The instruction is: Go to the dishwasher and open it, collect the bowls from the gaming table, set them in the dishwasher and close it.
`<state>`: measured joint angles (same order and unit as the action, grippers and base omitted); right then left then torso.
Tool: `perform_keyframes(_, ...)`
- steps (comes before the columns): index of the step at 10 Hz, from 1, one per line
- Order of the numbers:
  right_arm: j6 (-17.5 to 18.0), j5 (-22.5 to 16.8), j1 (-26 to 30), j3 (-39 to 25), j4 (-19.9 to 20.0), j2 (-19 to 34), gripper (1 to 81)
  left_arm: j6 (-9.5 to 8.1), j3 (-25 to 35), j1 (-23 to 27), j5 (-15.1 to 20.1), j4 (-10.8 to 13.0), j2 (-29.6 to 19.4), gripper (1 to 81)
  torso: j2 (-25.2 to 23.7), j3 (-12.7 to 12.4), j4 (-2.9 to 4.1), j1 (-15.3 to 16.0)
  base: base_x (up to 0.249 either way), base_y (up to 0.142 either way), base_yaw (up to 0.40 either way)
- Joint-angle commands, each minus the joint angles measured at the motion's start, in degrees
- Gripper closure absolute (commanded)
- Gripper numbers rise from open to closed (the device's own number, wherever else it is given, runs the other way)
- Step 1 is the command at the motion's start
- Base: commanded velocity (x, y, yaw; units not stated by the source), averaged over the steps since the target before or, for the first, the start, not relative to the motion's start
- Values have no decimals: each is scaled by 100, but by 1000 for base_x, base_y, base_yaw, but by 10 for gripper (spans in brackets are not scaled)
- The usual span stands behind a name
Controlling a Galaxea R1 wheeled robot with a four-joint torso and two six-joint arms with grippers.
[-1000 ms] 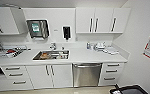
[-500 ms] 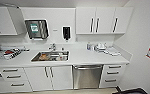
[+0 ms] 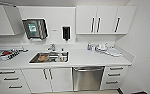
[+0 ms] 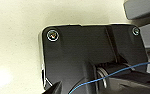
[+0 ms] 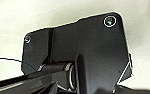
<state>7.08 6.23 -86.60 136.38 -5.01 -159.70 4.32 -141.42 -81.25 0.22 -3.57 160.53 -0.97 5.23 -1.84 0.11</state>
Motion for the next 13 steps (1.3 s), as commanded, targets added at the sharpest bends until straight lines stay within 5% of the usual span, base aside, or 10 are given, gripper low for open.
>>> perform_keyframes(1, -5, -315, 165, -51, -26, 103, 10, 8, 27, 236, 347, -38, -90, 10, 0, 0, 0, 0, 91, 0, 0)
perform_keyframes(13, -5, -315, 174, -68, -26, 102, 10, -1, 27, 228, 347, -56, -82, 10, -5, -2, 0, -11, 105, 0, 0)
